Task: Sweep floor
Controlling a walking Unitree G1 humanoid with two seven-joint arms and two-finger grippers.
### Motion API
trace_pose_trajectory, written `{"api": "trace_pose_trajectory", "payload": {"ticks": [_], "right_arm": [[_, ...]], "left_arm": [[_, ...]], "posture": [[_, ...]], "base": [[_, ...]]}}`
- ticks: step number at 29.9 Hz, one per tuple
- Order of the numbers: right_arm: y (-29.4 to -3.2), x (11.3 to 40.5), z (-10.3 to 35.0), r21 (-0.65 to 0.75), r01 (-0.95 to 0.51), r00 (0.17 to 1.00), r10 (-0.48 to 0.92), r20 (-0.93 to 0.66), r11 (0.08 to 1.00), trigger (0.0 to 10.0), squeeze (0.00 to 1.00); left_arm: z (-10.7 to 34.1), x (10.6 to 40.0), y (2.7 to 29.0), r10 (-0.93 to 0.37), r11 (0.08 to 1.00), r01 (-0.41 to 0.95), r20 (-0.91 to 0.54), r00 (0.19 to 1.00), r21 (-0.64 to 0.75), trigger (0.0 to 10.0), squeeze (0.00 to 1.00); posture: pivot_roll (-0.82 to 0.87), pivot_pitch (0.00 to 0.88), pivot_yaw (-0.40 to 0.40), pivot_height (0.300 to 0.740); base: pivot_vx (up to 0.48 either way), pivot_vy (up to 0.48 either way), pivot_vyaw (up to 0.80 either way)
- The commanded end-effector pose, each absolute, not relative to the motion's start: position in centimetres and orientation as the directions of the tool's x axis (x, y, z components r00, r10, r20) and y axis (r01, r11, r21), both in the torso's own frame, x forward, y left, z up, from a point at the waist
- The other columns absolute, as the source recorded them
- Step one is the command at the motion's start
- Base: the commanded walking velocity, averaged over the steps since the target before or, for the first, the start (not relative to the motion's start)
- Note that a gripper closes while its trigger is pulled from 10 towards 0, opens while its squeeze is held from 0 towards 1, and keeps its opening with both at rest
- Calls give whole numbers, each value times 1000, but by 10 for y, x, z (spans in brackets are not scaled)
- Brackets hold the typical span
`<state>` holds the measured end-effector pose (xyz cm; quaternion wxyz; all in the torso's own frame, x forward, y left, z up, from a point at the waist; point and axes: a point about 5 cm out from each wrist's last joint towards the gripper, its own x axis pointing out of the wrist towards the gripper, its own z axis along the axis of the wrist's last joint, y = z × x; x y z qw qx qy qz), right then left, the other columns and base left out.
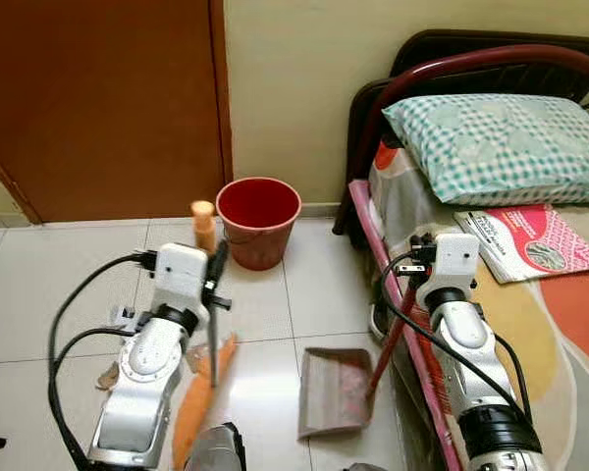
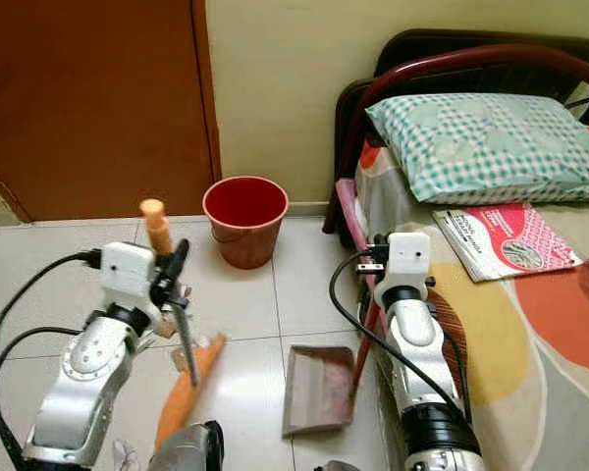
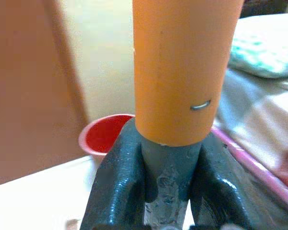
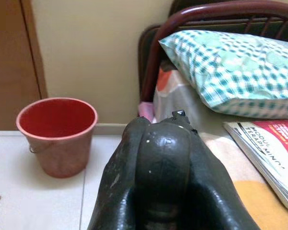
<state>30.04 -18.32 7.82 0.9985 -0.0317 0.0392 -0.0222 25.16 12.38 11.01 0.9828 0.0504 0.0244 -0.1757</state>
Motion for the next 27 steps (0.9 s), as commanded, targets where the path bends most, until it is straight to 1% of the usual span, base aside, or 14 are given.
{"api": "trace_pose_trajectory", "payload": {"ticks": [1,7,9,10,12,13,16,18,22,25,26,27], "right_arm": [[-186,306,88,-76,61,997,-64,-33,995,10000,0],[-178,311,84,-102,69,996,-74,-45,992,10000,0],[-177,314,83,-103,66,996,-71,-51,993,10000,0],[-179,316,79,-89,65,994,-72,-83,994,10000,0],[-178,318,76,-74,59,992,-67,-106,996,10000,0],[-177,320,75,-68,48,991,-56,-119,997,10000,0],[-161,329,77,-39,-13,992,8,-125,999,10000,0],[-156,332,80,-39,-19,993,14,-116,999,10000,0],[-150,335,85,-32,-22,995,19,-93,999,10000,0],[-153,337,87,-16,-6,996,5,-92,1000,10000,0],[-158,341,94,14,17,997,-16,-73,1000,10000,0],[-161,343,99,14,28,998,-27,-60,1000,10000,0]], "left_arm": [[119,249,113,-403,913,404,-32,915,60,10000,0],[126,248,110,-458,886,459,-35,888,70,10000,0],[130,249,107,-470,879,471,-32,882,74,10000,0],[134,252,103,-475,877,475,-23,880,74,10000,0],[137,254,101,-472,879,471,-17,882,74,10000,0],[138,256,99,-470,879,470,-15,882,75,10000,0],[142,260,93,-494,863,491,-4,869,119,10000,0],[142,259,94,-494,862,490,-5,869,132,10000,0],[141,258,99,-471,876,469,-7,882,115,10000,0],[142,260,99,-462,882,460,-1,887,105,10000,0],[144,263,99,-458,885,454,12,889,102,10000,0],[146,265,98,-455,887,451,21,890,101,10000,0]], "posture": [[56,53,-78,740],[139,70,-88,740],[172,78,-111,740],[208,83,-150,740],[220,90,-157,740],[241,93,-174,740],[261,95,-192,740],[263,92,-193,740],[255,82,-190,740],[245,75,-179,740],[231,66,-171,740],[225,65,-166,740]], "base": [[0,0,0],[0,0,0],[0,0,0],[0,0,0],[0,0,0],[0,0,0],[0,0,0],[0,0,0],[0,0,0],[0,0,0],[0,0,0],[0,0,0]]}}
